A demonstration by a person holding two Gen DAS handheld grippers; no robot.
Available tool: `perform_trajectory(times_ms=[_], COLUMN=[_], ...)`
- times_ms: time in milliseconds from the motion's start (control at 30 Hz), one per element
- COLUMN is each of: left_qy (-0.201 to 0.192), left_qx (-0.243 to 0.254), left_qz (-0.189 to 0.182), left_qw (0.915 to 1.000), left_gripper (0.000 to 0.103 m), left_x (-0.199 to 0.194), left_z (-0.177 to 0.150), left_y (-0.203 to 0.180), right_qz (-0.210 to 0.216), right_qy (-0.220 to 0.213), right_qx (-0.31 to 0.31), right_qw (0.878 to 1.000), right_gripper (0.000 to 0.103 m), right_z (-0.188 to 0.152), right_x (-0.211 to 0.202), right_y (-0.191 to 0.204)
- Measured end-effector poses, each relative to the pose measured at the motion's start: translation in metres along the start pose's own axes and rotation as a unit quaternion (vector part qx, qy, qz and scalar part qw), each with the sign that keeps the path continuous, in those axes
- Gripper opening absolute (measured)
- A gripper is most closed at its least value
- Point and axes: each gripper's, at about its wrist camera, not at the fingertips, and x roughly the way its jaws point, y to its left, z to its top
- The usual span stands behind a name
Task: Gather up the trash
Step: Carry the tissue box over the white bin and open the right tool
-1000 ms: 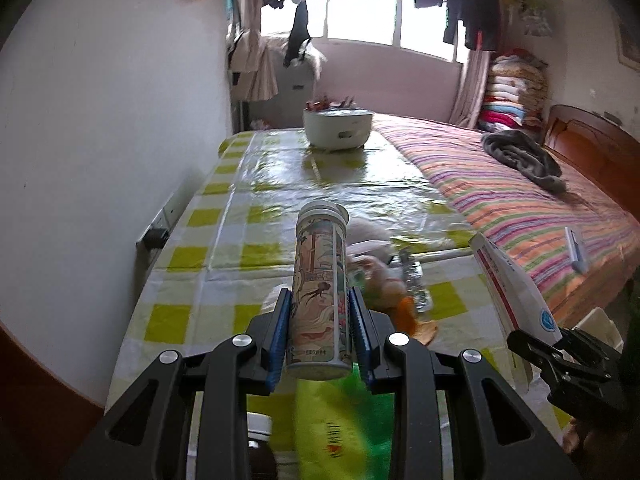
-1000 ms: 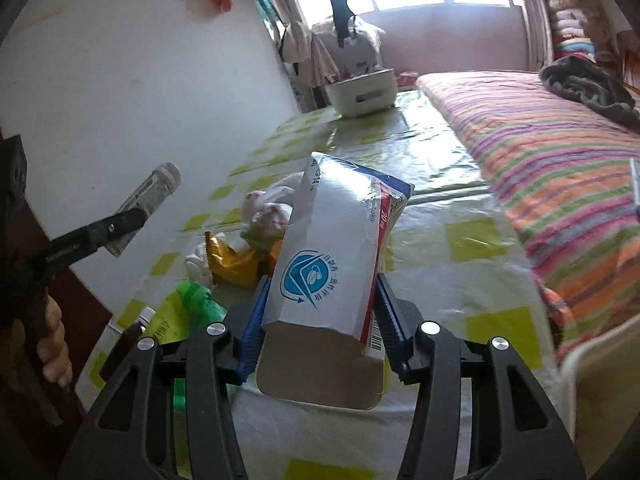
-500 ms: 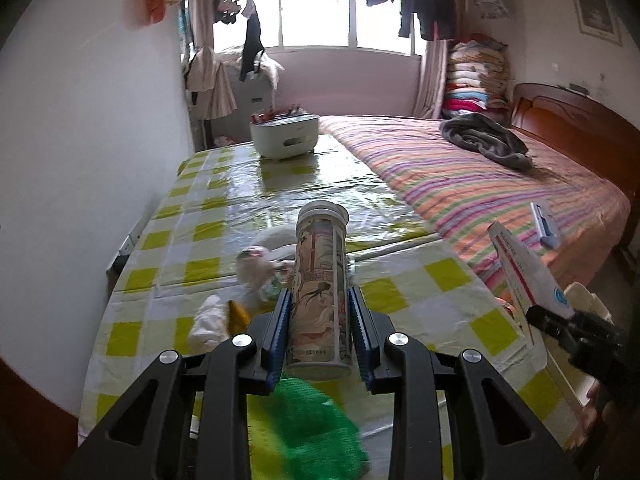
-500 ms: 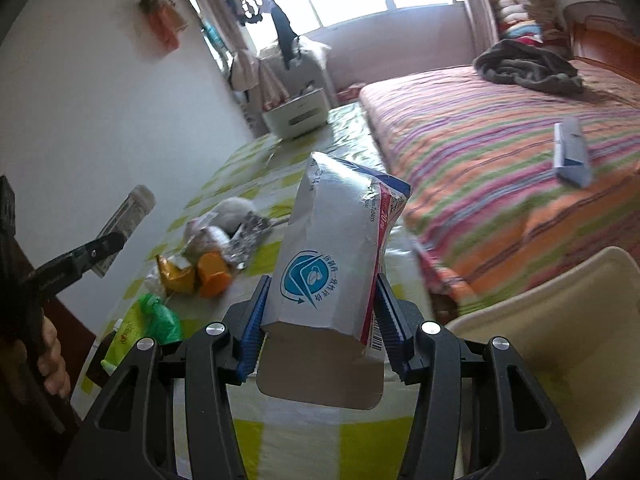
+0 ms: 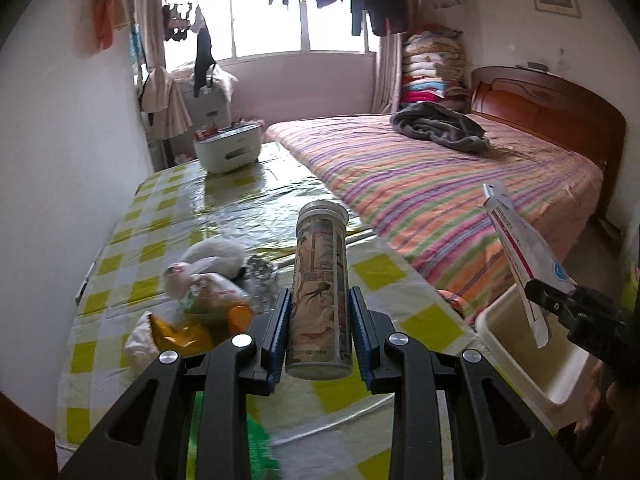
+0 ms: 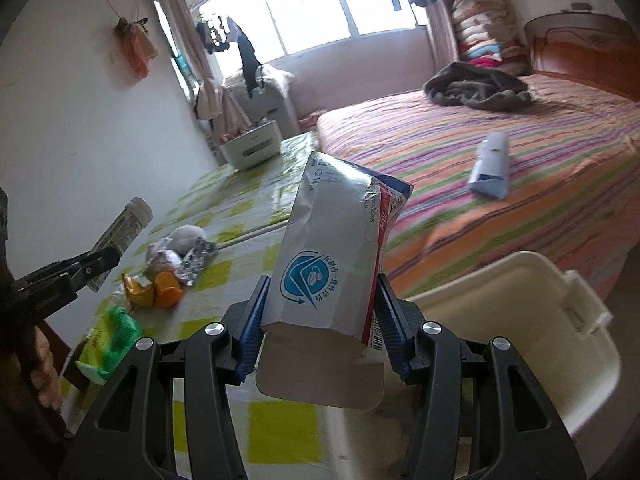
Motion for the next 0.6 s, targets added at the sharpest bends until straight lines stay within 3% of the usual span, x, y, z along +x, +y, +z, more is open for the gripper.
perform_trajectory(times_ms=[300, 600], left_qy=[-0.004, -0.005], left_qx=[0.036, 0.059], left_qz=[-0.015, -0.033], left_qw=[0.9992, 0.9977], left_gripper=[0.028, 0.028], left_x=[0.004, 0.003], left_z=[-0.001, -0.003], left_y=[-0.04, -0.065], right_qz=[-0.071, -0.098], right_qy=[-0.028, -0.023], right_qx=[0.009, 0.037], right_qw=[0.997, 0.994], right_gripper=[0.05, 0.054], right_z=[-0.013, -0.016], right_x=[-0.026, -0.028], right_y=[-0.037, -0.057])
